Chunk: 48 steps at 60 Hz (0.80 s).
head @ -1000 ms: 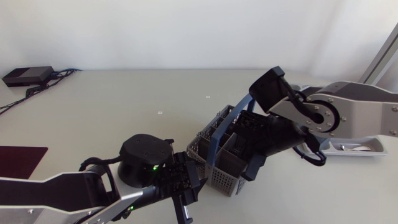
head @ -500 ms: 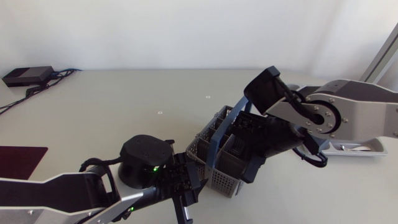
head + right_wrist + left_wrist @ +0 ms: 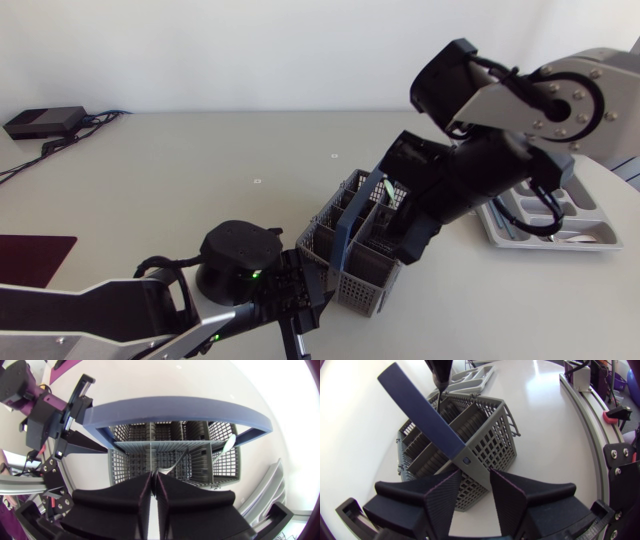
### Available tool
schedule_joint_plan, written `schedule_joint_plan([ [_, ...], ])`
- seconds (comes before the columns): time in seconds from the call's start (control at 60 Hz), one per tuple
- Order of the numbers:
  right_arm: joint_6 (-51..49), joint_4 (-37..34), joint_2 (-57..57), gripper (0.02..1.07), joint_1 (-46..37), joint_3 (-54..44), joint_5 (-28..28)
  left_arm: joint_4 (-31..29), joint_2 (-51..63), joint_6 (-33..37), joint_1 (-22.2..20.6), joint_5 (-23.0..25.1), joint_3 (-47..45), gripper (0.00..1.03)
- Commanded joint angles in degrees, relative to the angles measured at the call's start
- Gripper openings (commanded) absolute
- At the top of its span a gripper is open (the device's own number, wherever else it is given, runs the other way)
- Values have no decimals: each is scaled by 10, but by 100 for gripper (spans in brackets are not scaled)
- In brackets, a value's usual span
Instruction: Sort the cutlery from the basket into the organizer compartments.
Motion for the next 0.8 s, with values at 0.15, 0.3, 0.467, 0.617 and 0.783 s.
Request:
schedule_joint_plan([
  [0.15, 12, -71, -19, 7, -61, 71, -82, 10, 17, 7, -1, -5, -9, 41],
  [0.3, 11, -139, -36, 7, -87, 116, -104, 10, 21, 8, -1, -6, -8, 41],
  [0.467, 12, -192, -72, 7, -128, 136, -103, 10, 21, 9, 1, -9, -7, 41],
  [0.617, 3, -201, -112, 7, -199, 105, -48, 9, 8, 11, 6, -9, -12, 41],
  [0.783, -27, -200, -144, 7, -279, 44, 18, 3, -16, 10, 8, -16, -17, 41],
])
